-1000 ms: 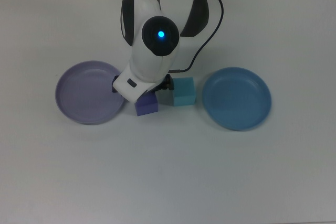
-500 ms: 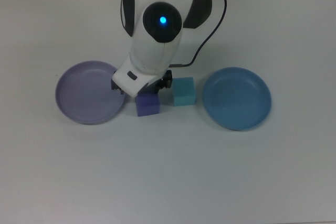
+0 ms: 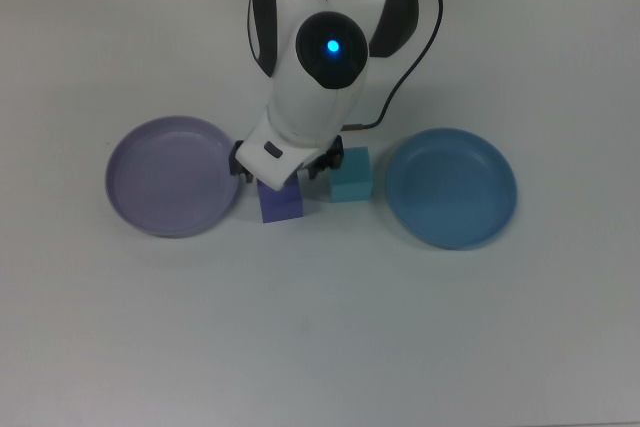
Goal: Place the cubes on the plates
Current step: 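Lower the open gripper onto the purple cube, then close the gripper on the purple cube and lift it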
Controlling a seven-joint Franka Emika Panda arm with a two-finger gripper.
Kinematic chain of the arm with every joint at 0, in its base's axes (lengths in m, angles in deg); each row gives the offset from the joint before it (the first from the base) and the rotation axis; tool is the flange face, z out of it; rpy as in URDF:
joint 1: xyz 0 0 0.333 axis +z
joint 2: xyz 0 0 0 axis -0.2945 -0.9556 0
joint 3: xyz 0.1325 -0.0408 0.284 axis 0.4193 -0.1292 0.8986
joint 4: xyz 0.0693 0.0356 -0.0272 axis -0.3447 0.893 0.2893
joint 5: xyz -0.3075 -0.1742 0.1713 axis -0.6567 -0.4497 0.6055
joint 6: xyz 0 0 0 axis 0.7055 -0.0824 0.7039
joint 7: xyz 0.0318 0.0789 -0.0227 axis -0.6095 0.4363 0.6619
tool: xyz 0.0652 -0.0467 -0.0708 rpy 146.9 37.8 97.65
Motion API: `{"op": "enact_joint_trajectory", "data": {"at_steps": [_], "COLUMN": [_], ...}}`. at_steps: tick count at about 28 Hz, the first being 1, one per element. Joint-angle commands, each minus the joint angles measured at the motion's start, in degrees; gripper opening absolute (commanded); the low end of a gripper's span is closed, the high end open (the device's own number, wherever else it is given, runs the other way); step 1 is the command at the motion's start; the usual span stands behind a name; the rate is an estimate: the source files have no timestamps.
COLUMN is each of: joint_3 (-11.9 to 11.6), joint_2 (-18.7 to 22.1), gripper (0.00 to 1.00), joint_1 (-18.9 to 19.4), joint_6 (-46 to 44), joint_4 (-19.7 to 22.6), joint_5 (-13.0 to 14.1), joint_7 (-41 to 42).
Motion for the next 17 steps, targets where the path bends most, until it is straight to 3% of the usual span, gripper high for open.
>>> {"op": "enact_joint_trajectory", "data": {"at_steps": [1, 4, 5, 7, 8, 13, 17], "joint_3": [-0.36, -0.45, -0.54, -0.62, -0.62, -0.71, -0.71], "joint_2": [-0.7, -1.14, -1.14, -1.14, -1.05, -0.62, 0.18], "gripper": [1.0, 1.0, 0.95, 0.72, 0.47, 0.03, 0.02], "joint_1": [0.13, -0.22, -0.31, -0.4, -0.4, -0.4, -0.4], "joint_6": [3.4, 4.37, 4.55, 4.55, 4.55, 4.37, 3.93], "joint_4": [0.64, 0.55, 0.55, 0.55, 0.55, 0.47, 0.47], "joint_5": [-1.06, -1.14, -1.06, -0.97, -0.79, -0.44, 0.0], "joint_7": [0.46, 0.46, 0.46, 0.46, 0.55, 0.2, 0.02]}}
